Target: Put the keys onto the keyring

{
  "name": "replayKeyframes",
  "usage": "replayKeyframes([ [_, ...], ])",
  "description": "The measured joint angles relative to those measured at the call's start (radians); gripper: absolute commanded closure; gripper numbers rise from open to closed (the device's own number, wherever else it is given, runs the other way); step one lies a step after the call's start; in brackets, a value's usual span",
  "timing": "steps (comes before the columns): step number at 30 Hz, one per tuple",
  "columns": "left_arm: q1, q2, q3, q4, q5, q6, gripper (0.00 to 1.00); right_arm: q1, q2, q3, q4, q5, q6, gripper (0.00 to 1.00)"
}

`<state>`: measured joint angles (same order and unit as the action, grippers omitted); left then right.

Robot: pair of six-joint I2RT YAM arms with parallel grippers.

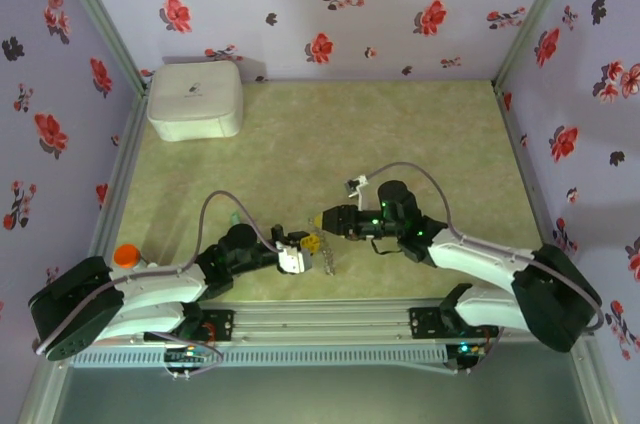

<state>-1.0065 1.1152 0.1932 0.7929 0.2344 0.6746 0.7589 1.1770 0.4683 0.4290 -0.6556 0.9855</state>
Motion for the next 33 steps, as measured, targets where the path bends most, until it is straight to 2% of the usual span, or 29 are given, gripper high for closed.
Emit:
replayKeyframes([
  [4,-0.002,0.000,0.000,0.001,-0.005,0.006,1.00,0.000,-0.052,0.000,-0.068,-0.001,-0.027,0.51],
  [11,-0.002,0.000,-0.003,0.008,-0.008,0.010,1.00,0.000,-0.053,0.000,-0.170,0.008,-0.059,0.52],
  [24,-0.002,0.000,-0.006,0.010,-0.008,0.010,1.00,0.040,-0.050,-0.001,-0.166,-0.003,-0.044,0.49],
  [33,-0.003,-0.002,-0.028,0.045,-0.025,-0.058,1.00,0.040,-0.148,-0.026,-0.171,0.008,-0.032,0.55],
])
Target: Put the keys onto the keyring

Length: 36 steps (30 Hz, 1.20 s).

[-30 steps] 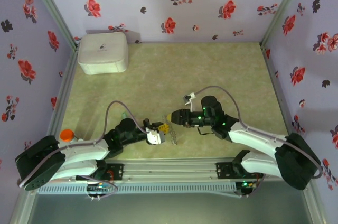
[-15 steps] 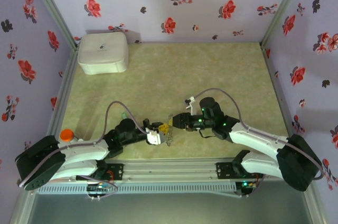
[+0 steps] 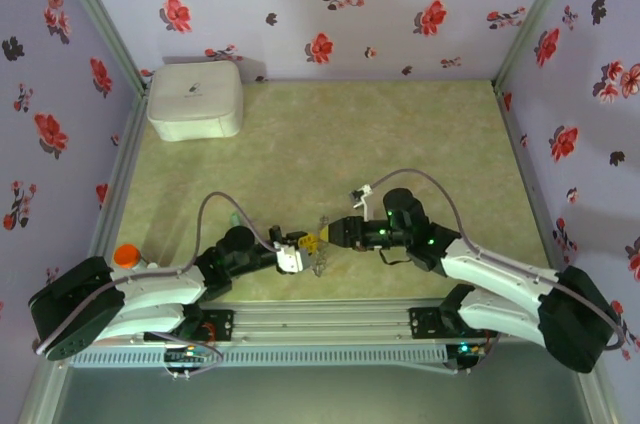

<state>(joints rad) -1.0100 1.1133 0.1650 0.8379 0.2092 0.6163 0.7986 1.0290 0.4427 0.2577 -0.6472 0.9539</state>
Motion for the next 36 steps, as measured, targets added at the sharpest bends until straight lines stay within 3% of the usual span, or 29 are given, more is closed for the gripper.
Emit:
replayKeyframes([
  [11,0.000,-0.001,-0.003,0.000,-0.001,-0.038,1.00,-0.003,0.003,-0.040,0.022,0.000,0.026,0.56],
  [15,0.000,-0.001,-0.003,0.000,-0.001,-0.038,1.00,-0.018,0.033,-0.047,0.091,0.002,0.058,0.47],
  [20,0.000,-0.001,-0.003,0.000,-0.001,-0.038,1.00,-0.025,0.092,-0.046,0.128,0.015,0.072,0.46],
  [36,0.000,-0.001,-0.003,-0.001,0.000,-0.037,1.00,-0.025,0.157,-0.039,0.259,-0.021,0.106,0.62],
])
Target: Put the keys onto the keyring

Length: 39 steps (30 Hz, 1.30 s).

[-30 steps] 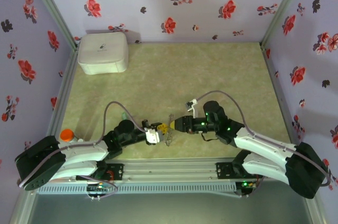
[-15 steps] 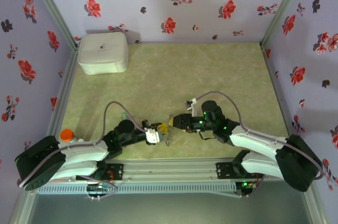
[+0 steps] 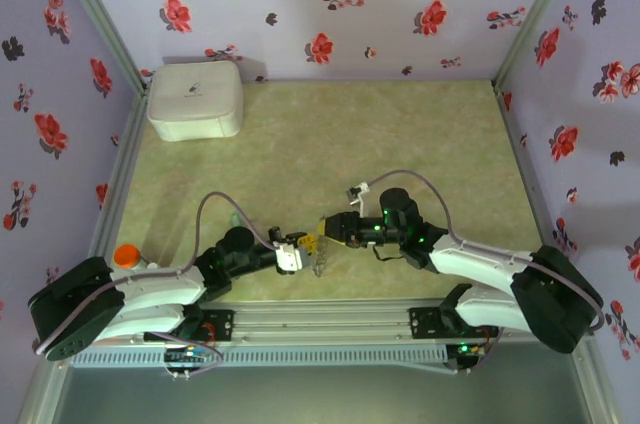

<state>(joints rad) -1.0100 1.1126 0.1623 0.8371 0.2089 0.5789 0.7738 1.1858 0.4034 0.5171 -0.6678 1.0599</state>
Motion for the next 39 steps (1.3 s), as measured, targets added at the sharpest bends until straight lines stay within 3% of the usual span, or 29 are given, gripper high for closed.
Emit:
replayKeyframes([
  [15,0.000,0.000,0.000,0.000,0.000,0.001,1.00,0.000,-0.002,0.002,-0.027,-0.002,-0.005,0.78],
  [24,0.000,0.000,0.000,0.000,0.000,0.003,1.00,0.000,-0.004,0.014,-0.055,-0.001,-0.023,0.93],
  [25,0.000,0.000,0.000,0.000,0.000,0.003,0.94,0.000,-0.005,0.016,-0.062,-0.002,-0.028,0.95],
  [26,0.000,0.000,0.000,0.000,0.000,0.006,0.81,0.000,-0.008,0.018,-0.072,-0.002,-0.033,0.96],
  [28,0.000,-0.001,0.000,-0.001,0.000,0.014,0.65,0.000,-0.018,0.024,-0.097,-0.002,-0.045,0.99],
  [30,-0.001,-0.010,-0.001,-0.005,-0.001,0.013,0.54,0.000,-0.027,0.034,-0.129,0.001,-0.061,1.00],
  [39,-0.001,-0.186,-0.018,-0.076,-0.026,-0.033,0.44,0.000,-0.070,0.111,-0.319,0.008,-0.223,1.00],
])
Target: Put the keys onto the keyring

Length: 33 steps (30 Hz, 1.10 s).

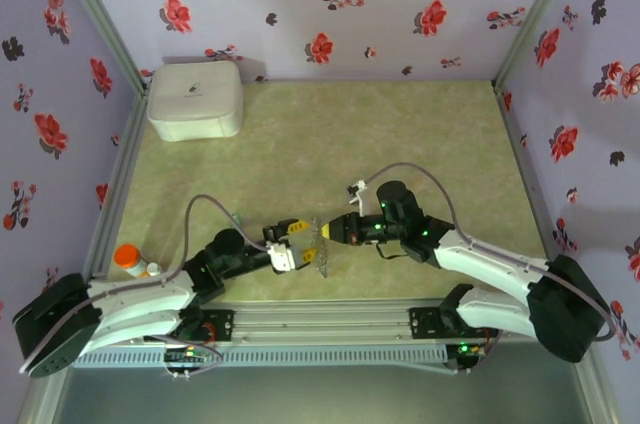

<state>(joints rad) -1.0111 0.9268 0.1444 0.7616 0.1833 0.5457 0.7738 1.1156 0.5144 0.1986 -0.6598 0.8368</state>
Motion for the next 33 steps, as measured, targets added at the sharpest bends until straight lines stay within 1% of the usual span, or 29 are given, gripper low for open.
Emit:
replayKeyframes([
  [4,0.000,-0.180,-0.015,-0.061,-0.062,-0.103,0.44,0.000,-0.028,0.051,-0.080,0.007,-0.129,1.00],
  [6,-0.001,-0.267,-0.015,-0.104,-0.096,-0.165,0.47,0.000,-0.035,0.084,-0.113,0.010,-0.195,1.00],
  [8,-0.002,-0.346,-0.012,-0.165,-0.129,-0.243,0.53,0.000,-0.039,0.122,-0.146,0.013,-0.272,1.00],
  [10,-0.003,-0.399,0.002,-0.229,-0.165,-0.321,0.58,0.000,-0.040,0.150,-0.167,0.017,-0.333,1.00],
  [12,-0.003,-0.423,0.028,-0.293,-0.196,-0.396,0.61,0.000,-0.043,0.171,-0.189,0.017,-0.392,1.00],
  [14,-0.003,-0.425,0.071,-0.359,-0.219,-0.483,0.61,0.000,-0.047,0.188,-0.209,0.018,-0.449,1.00],
  [17,-0.003,-0.407,0.137,-0.436,-0.226,-0.563,0.62,0.000,-0.065,0.205,-0.243,0.020,-0.535,1.00],
  [19,-0.003,-0.386,0.167,-0.456,-0.211,-0.594,0.62,0.000,-0.080,0.214,-0.264,0.020,-0.596,1.00],
  [22,-0.003,-0.347,0.184,-0.458,-0.170,-0.616,0.66,0.000,-0.100,0.221,-0.296,0.020,-0.682,1.00],
  [26,-0.003,-0.264,0.186,-0.444,-0.105,-0.608,0.69,0.002,-0.105,0.234,-0.350,0.014,-0.802,1.00],
  [33,-0.003,-0.142,0.188,-0.396,-0.014,-0.518,0.73,0.028,-0.105,0.278,-0.457,0.014,-0.980,1.00],
])
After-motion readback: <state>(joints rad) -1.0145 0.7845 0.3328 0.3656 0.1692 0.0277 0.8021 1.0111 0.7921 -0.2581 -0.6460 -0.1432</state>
